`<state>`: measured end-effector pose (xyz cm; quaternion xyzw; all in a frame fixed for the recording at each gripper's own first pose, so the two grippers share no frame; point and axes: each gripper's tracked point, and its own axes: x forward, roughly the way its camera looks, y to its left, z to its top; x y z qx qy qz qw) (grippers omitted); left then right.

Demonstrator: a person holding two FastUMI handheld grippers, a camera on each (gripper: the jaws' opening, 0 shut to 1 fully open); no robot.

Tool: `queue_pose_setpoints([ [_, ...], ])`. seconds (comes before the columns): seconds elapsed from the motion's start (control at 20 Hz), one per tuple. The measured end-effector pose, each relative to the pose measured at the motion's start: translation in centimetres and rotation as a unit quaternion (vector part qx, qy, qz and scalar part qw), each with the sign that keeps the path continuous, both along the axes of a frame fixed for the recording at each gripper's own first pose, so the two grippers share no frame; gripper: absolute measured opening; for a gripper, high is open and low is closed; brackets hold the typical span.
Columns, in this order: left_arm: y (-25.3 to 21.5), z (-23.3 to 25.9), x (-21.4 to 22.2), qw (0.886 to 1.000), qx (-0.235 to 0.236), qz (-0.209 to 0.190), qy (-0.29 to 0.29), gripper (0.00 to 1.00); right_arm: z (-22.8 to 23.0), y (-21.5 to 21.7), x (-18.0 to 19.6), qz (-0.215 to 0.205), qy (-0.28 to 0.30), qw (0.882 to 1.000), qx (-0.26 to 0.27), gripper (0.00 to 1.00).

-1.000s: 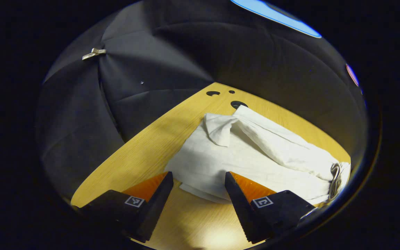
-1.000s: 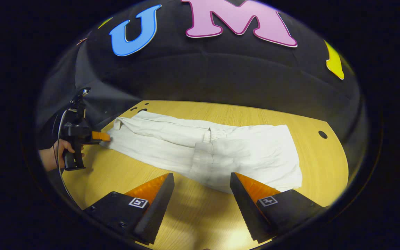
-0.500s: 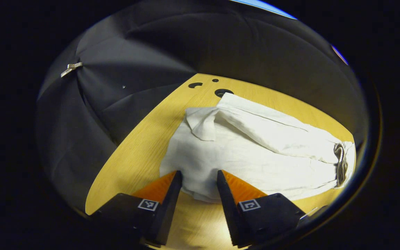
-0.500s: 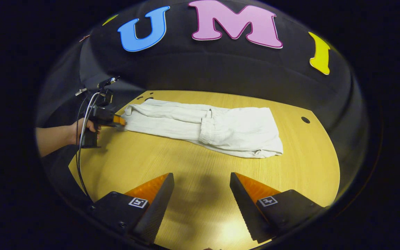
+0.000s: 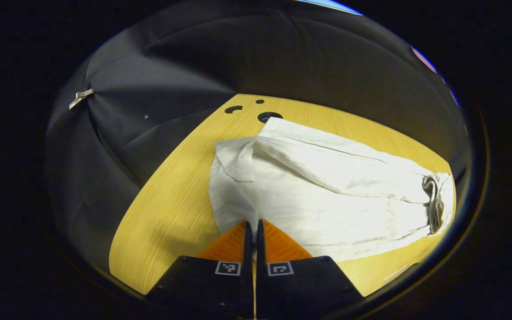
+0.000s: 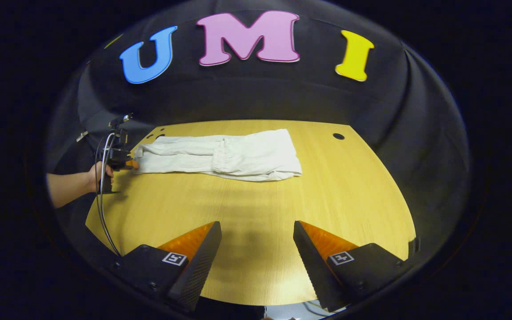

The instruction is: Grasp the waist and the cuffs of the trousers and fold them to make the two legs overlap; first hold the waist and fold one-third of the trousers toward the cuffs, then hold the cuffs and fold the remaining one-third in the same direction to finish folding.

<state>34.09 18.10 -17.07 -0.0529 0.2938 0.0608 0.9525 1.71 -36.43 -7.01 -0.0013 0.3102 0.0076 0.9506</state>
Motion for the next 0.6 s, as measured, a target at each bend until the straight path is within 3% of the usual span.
queue_pose_setpoints([
  [0.15,-0.1,0.3,-0.1,1.000,-0.013,-0.004,0.000,0.06,0.7,-2.7,-0.9,-0.019,-0.011,0.999,-0.030,0.99],
  [0.2,-0.2,0.5,-0.3,1.000,-0.030,0.001,-0.002,0.02,0.9,-3.5,-1.2,-0.025,-0.014,0.999,-0.037,0.99],
  [0.3,-0.2,1.6,-0.4,0.998,-0.067,0.014,-0.016,0.06,1.3,-4.5,-1.5,-0.040,-0.018,0.999,-0.032,0.99],
  [0.45,-0.6,4.9,-0.5,0.992,-0.112,0.023,-0.048,0.06,1.4,-6.2,-2.2,-0.061,-0.022,0.998,-0.027,0.99],
  [0.6,-1.4,8.8,-0.3,0.990,-0.120,0.018,-0.078,0.05,2.0,-8.2,-2.5,-0.074,-0.027,0.997,-0.026,0.99],
])
